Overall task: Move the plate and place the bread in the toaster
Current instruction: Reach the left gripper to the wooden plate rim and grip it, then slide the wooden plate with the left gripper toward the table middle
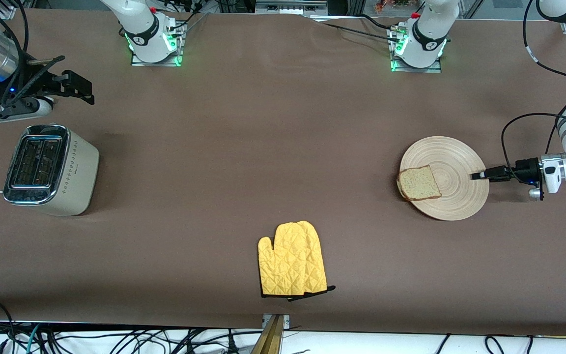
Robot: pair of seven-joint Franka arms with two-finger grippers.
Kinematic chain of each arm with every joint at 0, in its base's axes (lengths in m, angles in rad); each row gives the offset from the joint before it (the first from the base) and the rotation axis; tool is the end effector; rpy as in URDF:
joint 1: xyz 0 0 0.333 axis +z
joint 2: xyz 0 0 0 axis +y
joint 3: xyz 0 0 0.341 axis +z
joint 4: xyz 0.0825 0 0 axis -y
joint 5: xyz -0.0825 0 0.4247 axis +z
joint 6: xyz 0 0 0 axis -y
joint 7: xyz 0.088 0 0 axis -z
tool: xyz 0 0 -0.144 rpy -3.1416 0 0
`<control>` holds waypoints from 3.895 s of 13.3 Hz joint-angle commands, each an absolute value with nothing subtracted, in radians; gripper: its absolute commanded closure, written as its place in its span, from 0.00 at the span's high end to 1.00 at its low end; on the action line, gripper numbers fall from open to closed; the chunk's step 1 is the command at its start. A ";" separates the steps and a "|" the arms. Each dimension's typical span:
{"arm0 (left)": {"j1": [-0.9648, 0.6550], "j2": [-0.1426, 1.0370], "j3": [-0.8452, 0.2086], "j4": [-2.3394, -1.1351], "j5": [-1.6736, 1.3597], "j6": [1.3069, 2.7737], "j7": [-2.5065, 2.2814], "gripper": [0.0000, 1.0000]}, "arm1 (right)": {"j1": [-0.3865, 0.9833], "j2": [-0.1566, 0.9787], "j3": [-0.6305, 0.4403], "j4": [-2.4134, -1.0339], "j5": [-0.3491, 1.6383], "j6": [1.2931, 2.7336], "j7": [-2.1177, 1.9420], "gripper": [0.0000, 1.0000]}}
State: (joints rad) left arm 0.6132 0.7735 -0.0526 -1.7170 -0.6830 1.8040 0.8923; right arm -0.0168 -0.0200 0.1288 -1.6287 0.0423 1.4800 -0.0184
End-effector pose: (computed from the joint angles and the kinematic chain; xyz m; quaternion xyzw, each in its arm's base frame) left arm 0.5651 0.2656 0.0840 0.8989 0.0353 -0.0387 0.4350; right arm 0.5677 0.0709 0.5878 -0.9956 -0.0655 0.0652 0.0168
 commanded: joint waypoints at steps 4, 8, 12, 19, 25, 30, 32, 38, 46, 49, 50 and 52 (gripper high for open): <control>0.611 0.784 -0.054 -1.701 -0.706 1.802 0.925 0.00 | -0.017 -0.026 0.127 -1.635 0.055 1.486 -0.028 1.00; 0.609 0.778 -0.073 -1.686 -0.701 1.767 0.952 0.00 | -0.017 -0.026 0.127 -1.641 0.055 1.493 -0.028 1.00; 0.607 0.776 -0.167 -1.643 -0.709 1.732 0.959 0.00 | -0.017 -0.026 0.127 -1.644 0.055 1.499 -0.028 1.00; 0.594 0.778 -0.334 -1.644 -0.839 1.709 0.782 0.00 | -0.017 -0.026 0.124 -1.654 0.054 1.508 -0.028 1.00; 0.362 0.772 -0.351 -1.708 -1.016 1.886 0.756 0.00 | -0.018 -0.026 0.106 -1.654 0.054 1.505 -0.031 1.00; 0.214 0.775 -0.394 -1.776 -1.129 2.061 0.781 0.00 | -0.020 -0.025 0.094 -1.655 0.054 1.500 -0.031 1.00; 0.152 0.775 -0.394 -1.801 -1.210 2.092 0.788 0.00 | -0.021 -0.018 0.089 -1.655 0.054 1.502 -0.031 1.00; 0.052 0.792 -0.391 -1.832 -1.359 2.175 0.928 0.00 | -0.021 -0.011 0.083 -1.655 0.054 1.505 -0.032 1.00; 0.028 0.841 -0.387 -1.827 -1.355 2.198 0.977 0.00 | -0.021 -0.008 0.083 -1.657 0.054 1.506 -0.031 1.00; 0.031 0.836 -0.387 -1.827 -1.353 2.212 0.965 0.76 | -0.021 -0.008 0.083 -1.660 0.055 1.508 -0.031 1.00; 0.038 0.833 -0.387 -1.828 -1.351 2.212 0.971 1.00 | -0.021 -0.008 0.083 -1.661 0.055 1.506 -0.031 1.00; 0.046 0.821 -0.385 -1.830 -1.350 2.207 0.965 1.00 | -0.021 -0.009 0.083 -1.663 0.055 1.508 -0.031 1.00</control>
State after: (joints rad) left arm 0.0407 0.8468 -0.3879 -1.8248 -1.3197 2.2210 0.9501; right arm -0.0193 0.0023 0.0862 -1.6494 0.0424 1.4981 -0.0184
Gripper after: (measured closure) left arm 0.696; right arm 0.000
